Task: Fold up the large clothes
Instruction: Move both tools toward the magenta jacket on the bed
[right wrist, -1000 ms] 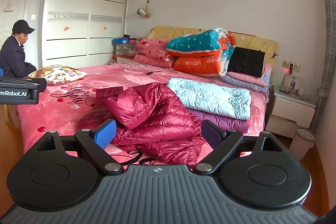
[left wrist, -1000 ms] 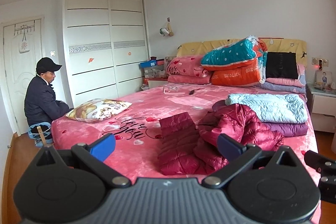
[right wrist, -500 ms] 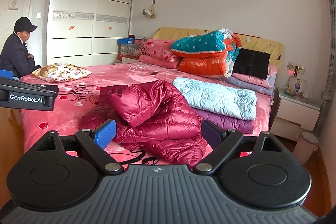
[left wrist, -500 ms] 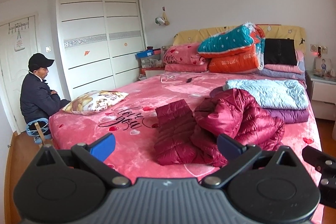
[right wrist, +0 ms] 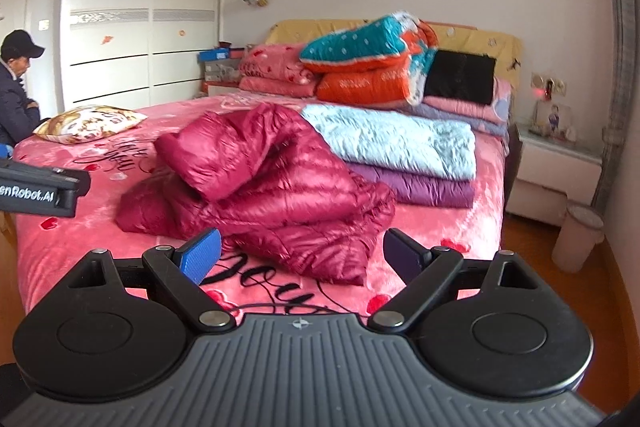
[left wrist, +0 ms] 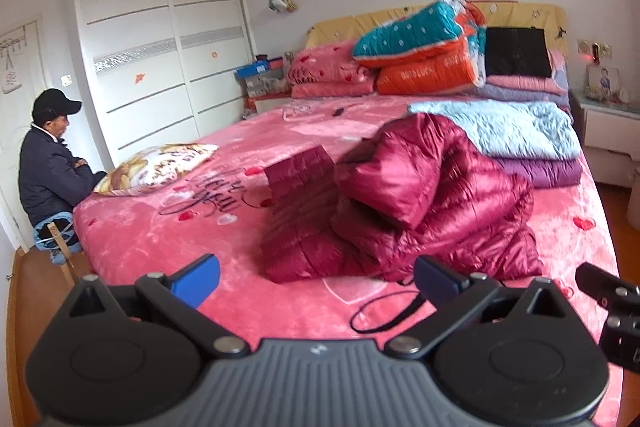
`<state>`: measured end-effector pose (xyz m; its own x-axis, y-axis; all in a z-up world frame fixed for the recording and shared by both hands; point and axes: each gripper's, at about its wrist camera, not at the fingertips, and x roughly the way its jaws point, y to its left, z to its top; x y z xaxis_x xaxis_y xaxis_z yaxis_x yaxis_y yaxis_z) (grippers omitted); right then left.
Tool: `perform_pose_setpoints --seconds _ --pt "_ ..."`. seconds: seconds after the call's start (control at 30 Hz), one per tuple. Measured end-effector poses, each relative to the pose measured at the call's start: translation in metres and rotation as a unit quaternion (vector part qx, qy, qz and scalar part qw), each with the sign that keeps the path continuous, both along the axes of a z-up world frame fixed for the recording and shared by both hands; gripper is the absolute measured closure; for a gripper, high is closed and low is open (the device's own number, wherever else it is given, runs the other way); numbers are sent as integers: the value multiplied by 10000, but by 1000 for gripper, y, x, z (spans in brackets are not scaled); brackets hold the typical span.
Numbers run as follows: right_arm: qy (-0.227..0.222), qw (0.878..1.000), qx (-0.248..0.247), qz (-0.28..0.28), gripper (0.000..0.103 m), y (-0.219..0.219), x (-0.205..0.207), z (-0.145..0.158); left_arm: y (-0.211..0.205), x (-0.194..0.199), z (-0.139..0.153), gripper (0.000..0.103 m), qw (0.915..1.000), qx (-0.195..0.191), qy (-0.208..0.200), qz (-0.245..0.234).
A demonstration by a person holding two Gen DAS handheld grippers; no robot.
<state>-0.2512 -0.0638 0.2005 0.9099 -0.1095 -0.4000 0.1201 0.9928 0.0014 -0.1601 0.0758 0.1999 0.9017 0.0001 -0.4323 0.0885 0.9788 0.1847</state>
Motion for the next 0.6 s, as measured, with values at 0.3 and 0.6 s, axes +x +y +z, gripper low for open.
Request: perform_pose_setpoints --seconds 0.3,0.6 --pt "286 9985 355 -301 0 -37 28 -36 -20 19 -27 1 9996 66 273 -101" --pt "567 9961 513 -438 0 -68 54 -69 -42 40 -55 1 9980 194 561 -197"
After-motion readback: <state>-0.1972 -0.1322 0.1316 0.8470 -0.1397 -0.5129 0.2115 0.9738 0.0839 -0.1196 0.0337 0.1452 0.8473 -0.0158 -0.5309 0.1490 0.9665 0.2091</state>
